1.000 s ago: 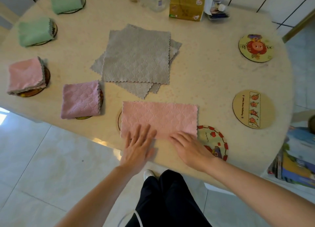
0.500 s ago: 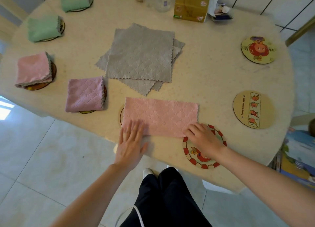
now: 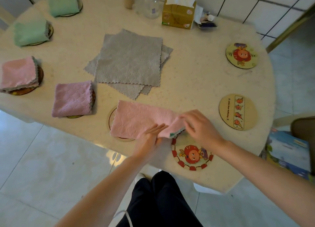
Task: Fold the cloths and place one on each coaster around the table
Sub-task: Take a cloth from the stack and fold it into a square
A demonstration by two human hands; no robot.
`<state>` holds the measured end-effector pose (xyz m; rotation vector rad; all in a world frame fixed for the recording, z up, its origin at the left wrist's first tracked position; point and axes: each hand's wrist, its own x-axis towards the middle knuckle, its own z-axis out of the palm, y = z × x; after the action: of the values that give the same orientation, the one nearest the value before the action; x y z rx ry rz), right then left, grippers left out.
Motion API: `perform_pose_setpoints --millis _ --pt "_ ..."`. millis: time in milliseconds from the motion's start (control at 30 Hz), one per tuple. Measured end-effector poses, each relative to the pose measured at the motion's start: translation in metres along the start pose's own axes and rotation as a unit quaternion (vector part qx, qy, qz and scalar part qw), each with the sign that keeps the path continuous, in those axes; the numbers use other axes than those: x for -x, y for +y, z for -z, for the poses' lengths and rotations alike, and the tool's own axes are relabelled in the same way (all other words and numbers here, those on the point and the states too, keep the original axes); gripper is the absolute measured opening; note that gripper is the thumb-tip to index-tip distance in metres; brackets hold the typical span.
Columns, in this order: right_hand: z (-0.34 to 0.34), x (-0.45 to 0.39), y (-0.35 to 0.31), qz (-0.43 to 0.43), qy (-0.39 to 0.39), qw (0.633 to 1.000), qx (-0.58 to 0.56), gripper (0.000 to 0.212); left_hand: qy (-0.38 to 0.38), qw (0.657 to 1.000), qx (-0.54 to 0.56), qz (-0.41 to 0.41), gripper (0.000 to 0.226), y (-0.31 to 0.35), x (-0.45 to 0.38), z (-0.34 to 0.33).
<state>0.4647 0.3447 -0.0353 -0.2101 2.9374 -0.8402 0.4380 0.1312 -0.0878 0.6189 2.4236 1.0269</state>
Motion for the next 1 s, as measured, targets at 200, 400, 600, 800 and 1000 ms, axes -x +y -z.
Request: perform_pose_setpoints --millis 200,400,600,800,1000 --pt "-0.018 -0.011 0.028 -0.112 -0.122 0.986 0.007 0.077 -0.085 0.991 0.086 0.061 0.048 -0.007 0.040 0.027" --pt "-0.049 -0.015 0.001 0.187 -0.181 0.965 -0.016 0.077 -0.110 0.978 0.108 0.143 0.035 -0.035 0.078 0.040" --pt "-0.060 -0.010 -0.021 0.137 -0.178 0.965 -0.132 0.005 0.045 0.936 0.241 0.252 0.062 -0.052 0.098 0.041" --pt "-0.067 -0.034 -0.049 -0.033 -0.083 0.955 -0.284 0.013 0.138 0.868 0.377 0.293 0.052 -0.056 0.086 0.042" --pt "-0.103 -0.067 -0.059 -0.187 -0.064 0.962 -0.190 0.013 0.139 0.816 0.434 0.355 0.026 -0.064 0.066 0.055"
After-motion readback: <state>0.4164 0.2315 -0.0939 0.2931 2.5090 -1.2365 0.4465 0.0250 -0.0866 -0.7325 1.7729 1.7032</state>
